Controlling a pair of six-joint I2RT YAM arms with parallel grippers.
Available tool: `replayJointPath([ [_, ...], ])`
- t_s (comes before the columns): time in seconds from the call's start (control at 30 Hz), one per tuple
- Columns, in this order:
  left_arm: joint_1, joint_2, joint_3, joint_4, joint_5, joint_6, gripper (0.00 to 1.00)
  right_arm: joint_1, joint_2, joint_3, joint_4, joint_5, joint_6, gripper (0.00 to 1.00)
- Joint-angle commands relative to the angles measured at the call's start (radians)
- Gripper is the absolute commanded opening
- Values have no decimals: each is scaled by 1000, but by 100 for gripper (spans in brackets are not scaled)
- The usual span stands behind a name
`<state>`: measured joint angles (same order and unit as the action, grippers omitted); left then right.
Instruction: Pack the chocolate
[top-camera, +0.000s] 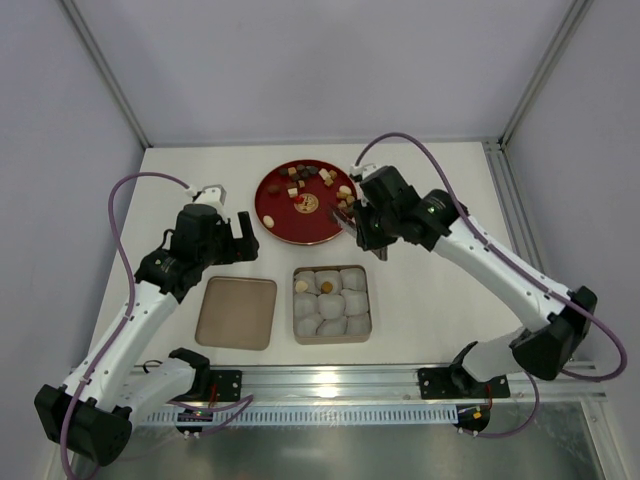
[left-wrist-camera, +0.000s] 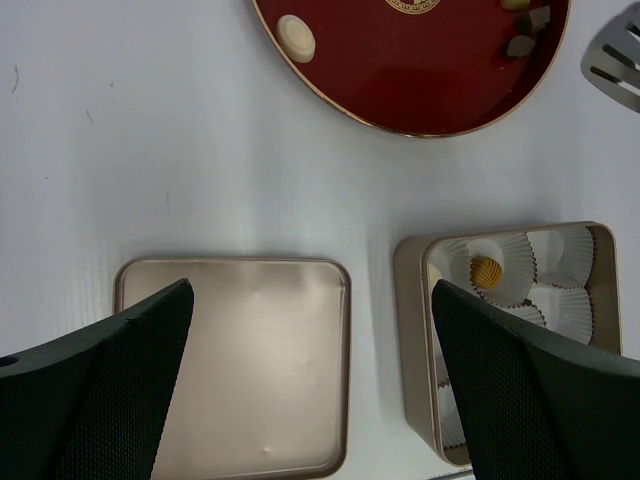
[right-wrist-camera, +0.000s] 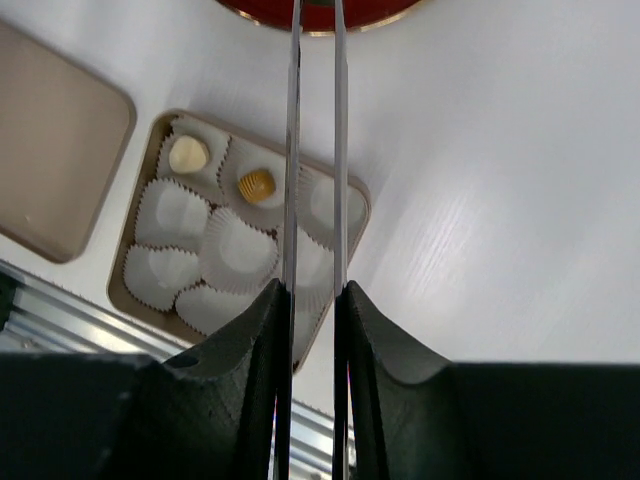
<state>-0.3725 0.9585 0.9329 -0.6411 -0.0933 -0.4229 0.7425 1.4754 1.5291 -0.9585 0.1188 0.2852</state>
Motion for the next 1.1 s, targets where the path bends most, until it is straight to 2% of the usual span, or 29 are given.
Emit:
replayJointPath([
  [0.0,4,-9,26,12,3,-5,100,14,-147,-93,3,10,35,27],
  [0.13,3,-7,26,12,3,-5,100,34,-282,-240,-35,7,78,27],
  [0.3,4,-3,26,12,4,-5,100,83,-385,-311,-65,7,150,27],
  [0.57,4,-4,24,9,3,-7,100,147,-425,-379,-85,19,193,27],
  [1.07,4,3,23,9,0,-7,100,175,-406,-463,-46,35,216,27],
])
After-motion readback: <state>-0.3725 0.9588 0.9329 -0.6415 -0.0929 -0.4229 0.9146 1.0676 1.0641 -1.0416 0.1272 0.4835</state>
